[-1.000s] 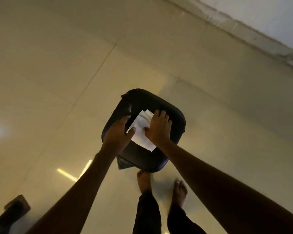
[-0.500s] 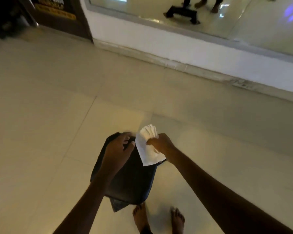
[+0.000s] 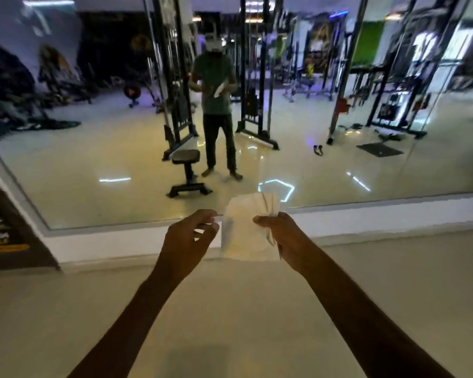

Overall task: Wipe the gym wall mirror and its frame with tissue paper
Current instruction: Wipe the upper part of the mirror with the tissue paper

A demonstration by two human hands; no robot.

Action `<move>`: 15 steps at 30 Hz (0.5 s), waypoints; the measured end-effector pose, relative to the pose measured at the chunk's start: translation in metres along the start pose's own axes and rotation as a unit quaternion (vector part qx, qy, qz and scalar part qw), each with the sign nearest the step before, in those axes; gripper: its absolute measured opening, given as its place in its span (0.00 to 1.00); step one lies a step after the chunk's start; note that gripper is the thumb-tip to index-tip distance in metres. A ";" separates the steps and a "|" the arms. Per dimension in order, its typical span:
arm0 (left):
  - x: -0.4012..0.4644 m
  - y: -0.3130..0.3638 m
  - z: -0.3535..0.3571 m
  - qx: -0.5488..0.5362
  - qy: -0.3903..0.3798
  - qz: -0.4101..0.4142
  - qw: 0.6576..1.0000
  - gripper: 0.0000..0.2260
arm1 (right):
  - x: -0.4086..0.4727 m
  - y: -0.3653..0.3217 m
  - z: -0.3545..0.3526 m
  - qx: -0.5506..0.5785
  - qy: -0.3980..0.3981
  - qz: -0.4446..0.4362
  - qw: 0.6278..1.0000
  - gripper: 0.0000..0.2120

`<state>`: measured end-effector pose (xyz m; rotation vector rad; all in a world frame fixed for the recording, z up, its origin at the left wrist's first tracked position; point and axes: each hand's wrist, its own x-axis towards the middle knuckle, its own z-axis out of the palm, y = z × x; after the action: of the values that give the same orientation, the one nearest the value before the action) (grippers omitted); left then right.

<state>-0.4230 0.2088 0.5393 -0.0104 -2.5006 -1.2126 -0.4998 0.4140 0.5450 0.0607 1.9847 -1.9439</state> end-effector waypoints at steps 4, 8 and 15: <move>0.095 0.095 0.041 0.009 0.003 0.061 0.998 0.12 | 0.010 -0.096 -0.103 0.031 0.026 -0.061 0.997 0.07; 0.171 0.184 0.082 0.013 0.010 0.095 0.995 0.13 | 0.016 -0.170 -0.186 0.088 0.055 -0.072 0.992 0.09; 0.303 0.285 0.153 0.025 -0.007 0.215 0.976 0.14 | 0.068 -0.252 -0.306 0.161 0.083 -0.113 0.977 0.09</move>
<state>-0.7085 0.4599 0.7661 -0.5216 -2.3670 -0.9697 -0.7020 0.6848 0.7642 0.0853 1.8207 -2.4695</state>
